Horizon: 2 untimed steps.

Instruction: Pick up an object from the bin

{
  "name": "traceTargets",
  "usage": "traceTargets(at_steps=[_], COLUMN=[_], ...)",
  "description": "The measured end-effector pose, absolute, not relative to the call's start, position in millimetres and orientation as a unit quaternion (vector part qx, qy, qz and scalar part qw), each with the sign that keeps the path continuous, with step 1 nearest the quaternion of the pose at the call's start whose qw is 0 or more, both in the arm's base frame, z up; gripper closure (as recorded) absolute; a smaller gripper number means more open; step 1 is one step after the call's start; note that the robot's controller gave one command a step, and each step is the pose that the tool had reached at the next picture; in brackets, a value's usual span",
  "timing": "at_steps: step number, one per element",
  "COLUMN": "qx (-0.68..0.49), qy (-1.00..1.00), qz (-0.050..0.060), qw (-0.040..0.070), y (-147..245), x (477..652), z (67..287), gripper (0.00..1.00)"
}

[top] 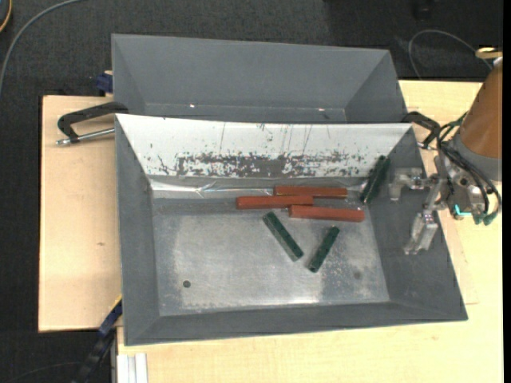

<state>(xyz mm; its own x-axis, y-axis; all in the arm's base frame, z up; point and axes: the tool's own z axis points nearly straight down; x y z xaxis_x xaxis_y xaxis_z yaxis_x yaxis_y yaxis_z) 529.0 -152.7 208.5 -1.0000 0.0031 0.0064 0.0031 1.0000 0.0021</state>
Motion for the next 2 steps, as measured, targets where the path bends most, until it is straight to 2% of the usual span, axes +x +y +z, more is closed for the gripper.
traceTargets(at_steps=[1,2], qx=[0.091,0.209], qy=[-0.996,-0.978], qz=[-0.001,-0.002], qw=[0.001,0.001], y=[-109,-73], x=[521.2,524.4], z=[141,69], gripper=[0.0,0.0])
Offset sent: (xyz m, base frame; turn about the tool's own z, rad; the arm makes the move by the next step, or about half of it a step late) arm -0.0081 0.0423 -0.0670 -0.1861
